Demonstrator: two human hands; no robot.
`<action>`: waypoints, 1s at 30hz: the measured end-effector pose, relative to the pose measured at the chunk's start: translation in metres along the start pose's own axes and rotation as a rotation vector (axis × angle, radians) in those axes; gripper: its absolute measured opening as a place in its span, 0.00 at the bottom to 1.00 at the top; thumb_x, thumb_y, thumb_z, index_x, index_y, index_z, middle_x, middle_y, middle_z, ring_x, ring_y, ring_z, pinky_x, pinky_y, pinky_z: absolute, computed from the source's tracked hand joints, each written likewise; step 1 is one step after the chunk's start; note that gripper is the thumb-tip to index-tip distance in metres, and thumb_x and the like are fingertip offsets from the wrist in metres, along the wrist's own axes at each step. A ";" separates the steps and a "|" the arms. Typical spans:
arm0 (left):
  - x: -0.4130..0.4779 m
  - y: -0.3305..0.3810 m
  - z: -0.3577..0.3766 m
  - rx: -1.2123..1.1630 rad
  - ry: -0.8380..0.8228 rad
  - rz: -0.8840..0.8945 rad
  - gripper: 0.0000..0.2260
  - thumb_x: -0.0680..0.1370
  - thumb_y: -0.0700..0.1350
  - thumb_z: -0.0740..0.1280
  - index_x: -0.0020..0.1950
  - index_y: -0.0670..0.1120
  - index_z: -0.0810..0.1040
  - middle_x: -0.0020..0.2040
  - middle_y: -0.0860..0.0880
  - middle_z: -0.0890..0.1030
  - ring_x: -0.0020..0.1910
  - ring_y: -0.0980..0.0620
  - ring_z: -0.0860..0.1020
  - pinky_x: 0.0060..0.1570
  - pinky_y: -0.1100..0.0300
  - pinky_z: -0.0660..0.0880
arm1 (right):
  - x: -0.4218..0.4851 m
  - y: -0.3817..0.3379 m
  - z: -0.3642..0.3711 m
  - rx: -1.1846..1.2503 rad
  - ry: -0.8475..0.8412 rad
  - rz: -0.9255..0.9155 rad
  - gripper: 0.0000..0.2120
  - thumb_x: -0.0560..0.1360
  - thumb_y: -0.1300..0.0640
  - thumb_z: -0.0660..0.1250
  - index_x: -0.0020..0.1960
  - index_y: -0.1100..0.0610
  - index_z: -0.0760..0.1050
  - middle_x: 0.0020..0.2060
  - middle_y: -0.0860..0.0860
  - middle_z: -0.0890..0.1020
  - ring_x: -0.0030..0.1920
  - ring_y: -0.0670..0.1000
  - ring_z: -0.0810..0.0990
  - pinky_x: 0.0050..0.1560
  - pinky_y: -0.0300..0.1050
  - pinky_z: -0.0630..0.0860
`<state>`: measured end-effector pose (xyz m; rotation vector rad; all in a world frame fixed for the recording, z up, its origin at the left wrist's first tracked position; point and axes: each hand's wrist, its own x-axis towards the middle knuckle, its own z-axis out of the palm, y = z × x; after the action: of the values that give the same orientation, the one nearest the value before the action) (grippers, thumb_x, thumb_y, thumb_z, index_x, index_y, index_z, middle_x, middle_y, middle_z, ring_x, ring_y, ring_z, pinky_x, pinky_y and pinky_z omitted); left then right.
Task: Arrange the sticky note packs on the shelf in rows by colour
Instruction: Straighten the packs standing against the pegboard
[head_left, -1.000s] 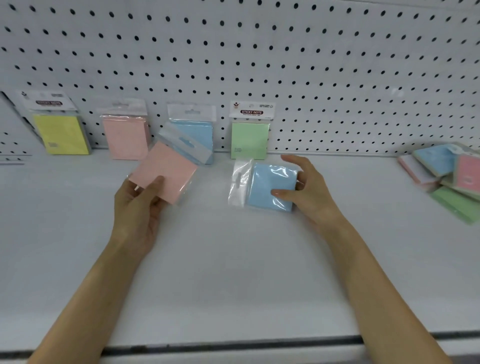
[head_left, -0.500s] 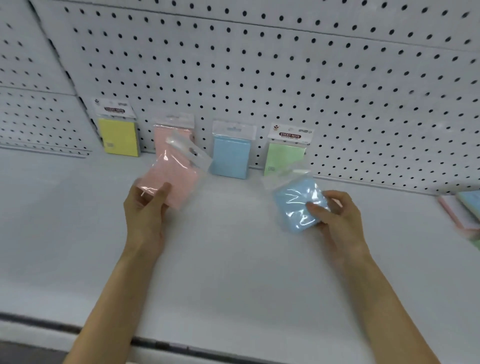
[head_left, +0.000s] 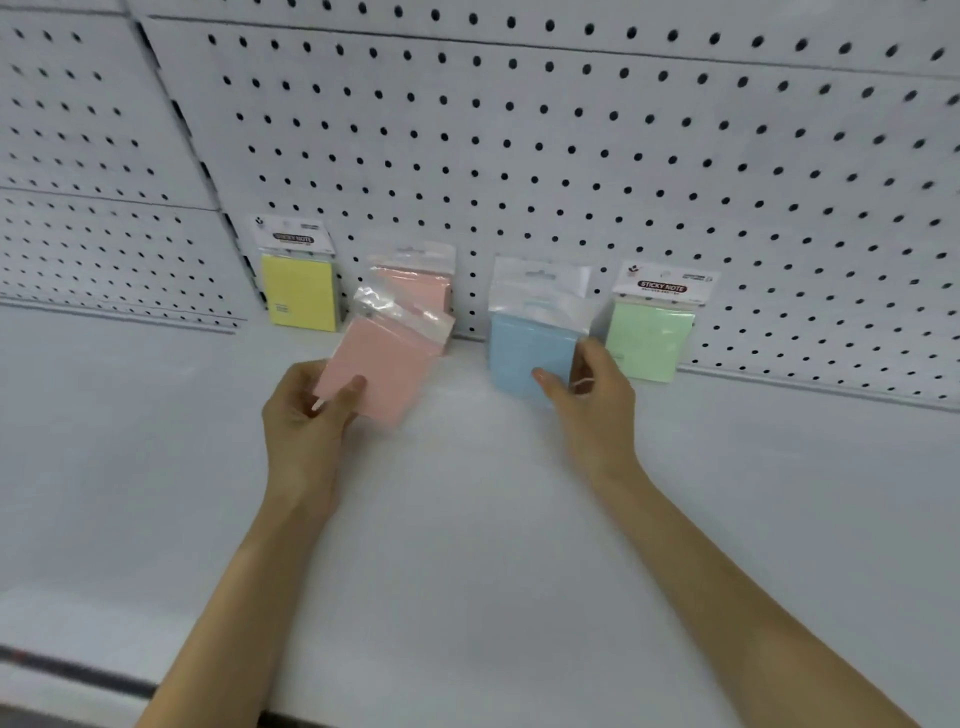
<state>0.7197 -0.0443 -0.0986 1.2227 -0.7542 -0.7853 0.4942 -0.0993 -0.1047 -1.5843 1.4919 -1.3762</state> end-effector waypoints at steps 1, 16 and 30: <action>0.005 -0.001 -0.002 0.065 -0.027 0.026 0.08 0.75 0.34 0.68 0.45 0.47 0.76 0.42 0.49 0.79 0.41 0.53 0.77 0.42 0.64 0.76 | 0.002 0.002 0.002 -0.067 0.034 -0.024 0.12 0.70 0.60 0.73 0.49 0.61 0.73 0.41 0.54 0.75 0.42 0.57 0.74 0.44 0.50 0.72; 0.086 -0.007 -0.010 0.269 -0.254 0.145 0.08 0.70 0.45 0.71 0.46 0.50 0.74 0.41 0.56 0.77 0.38 0.54 0.77 0.39 0.58 0.80 | 0.015 0.004 0.014 -0.202 0.233 0.026 0.25 0.68 0.56 0.75 0.61 0.53 0.70 0.47 0.48 0.78 0.42 0.44 0.75 0.46 0.41 0.73; 0.090 -0.013 0.006 0.789 -0.173 0.292 0.10 0.74 0.53 0.69 0.50 0.48 0.79 0.48 0.52 0.76 0.42 0.54 0.74 0.41 0.59 0.66 | 0.016 0.006 0.015 -0.228 0.247 -0.001 0.25 0.68 0.55 0.76 0.61 0.54 0.70 0.44 0.47 0.76 0.41 0.46 0.74 0.42 0.35 0.71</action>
<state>0.7605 -0.1258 -0.1032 1.6939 -1.4305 -0.3462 0.5033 -0.1197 -0.1105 -1.5925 1.8513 -1.4893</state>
